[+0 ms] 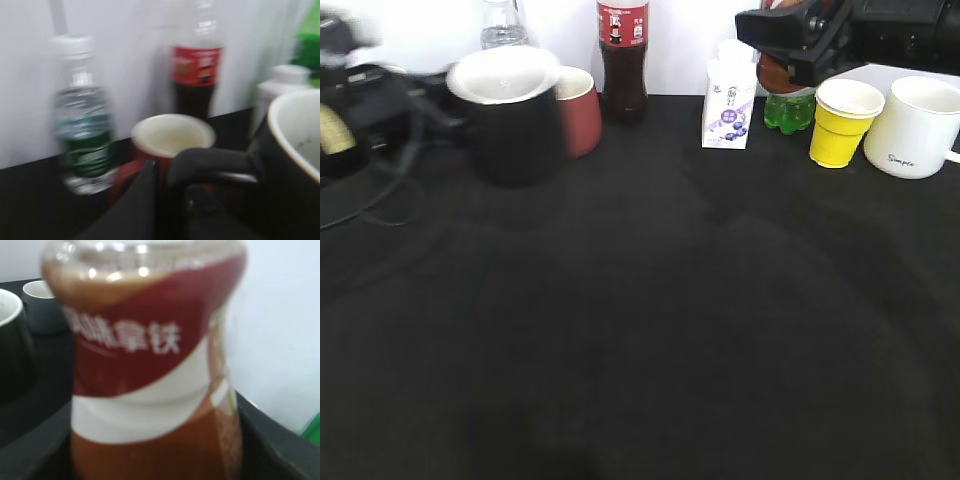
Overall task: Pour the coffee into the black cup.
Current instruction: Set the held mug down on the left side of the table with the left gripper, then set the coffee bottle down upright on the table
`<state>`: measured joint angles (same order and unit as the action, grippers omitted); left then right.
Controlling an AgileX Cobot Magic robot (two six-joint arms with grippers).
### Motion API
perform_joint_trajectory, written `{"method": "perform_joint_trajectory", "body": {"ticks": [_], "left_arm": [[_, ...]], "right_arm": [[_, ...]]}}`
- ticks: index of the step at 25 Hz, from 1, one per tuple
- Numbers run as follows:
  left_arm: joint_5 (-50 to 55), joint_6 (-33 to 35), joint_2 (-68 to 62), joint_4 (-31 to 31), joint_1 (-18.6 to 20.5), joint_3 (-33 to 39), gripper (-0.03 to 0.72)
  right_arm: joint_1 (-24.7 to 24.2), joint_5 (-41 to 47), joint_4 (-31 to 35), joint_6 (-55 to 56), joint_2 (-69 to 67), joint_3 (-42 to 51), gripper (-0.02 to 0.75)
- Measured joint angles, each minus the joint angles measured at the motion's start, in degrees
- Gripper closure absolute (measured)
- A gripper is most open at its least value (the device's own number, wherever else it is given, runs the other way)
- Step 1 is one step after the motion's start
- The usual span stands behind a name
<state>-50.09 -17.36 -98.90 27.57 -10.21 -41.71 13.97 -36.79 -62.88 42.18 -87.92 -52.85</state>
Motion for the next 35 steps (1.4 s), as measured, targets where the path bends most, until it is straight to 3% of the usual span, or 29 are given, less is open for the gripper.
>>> {"method": "perform_joint_trajectory", "body": {"ticks": [3, 7, 13, 18, 19, 22, 25, 31, 32, 35], "left_arm": [[-0.2, 6.5, 0.0, -6.5, 2.6, 1.2, 0.64], [-7.2, 10.6, -5.1, -17.0, 2.8, 1.2, 0.64], [-14.8, 10.8, -15.9, -22.4, 2.8, 1.2, 0.64], [-17.5, 10.6, -19.9, -22.7, 2.8, 1.2, 0.639], [-17.6, 10.4, -19.9, -22.7, 2.8, 1.2, 0.619], [-18.8, 9.9, -19.4, -22.6, 2.8, 3.7, 0.453], [-18.7, 9.8, -14.8, -22.5, 2.8, 11.3, 0.431], [-18.2, 9.8, -2.8, -21.8, 2.8, 20.3, 0.431], [-18.1, 9.8, -2.2, -21.2, 2.8, 20.7, 0.431], [-17.9, 9.8, -2.2, -20.4, 2.8, 20.7, 0.431]], "right_arm": [[0.0, 0.1, 0.0, 0.0, 0.0, 0.0, 0.212], [0.0, 0.2, 0.0, 0.2, 0.0, 0.0, 0.212], [0.0, 0.2, 0.0, 0.2, 0.0, 0.0, 0.212], [0.0, 0.2, 0.0, 0.2, 0.0, 0.0, 0.212], [0.0, 0.2, 0.0, 0.2, 0.0, 0.0, 0.212], [0.0, 0.2, 0.0, 0.2, 0.0, 0.0, 0.212], [0.0, 0.2, 0.1, 0.2, 0.0, 0.0, 0.212], [0.0, 6.9, 8.0, -1.3, 0.0, 2.2, 0.212], [0.0, 6.8, 11.9, -5.1, 0.0, 5.3, 0.212], [0.0, 1.1, 36.5, -26.1, -0.7, 16.6, 0.212]]}}
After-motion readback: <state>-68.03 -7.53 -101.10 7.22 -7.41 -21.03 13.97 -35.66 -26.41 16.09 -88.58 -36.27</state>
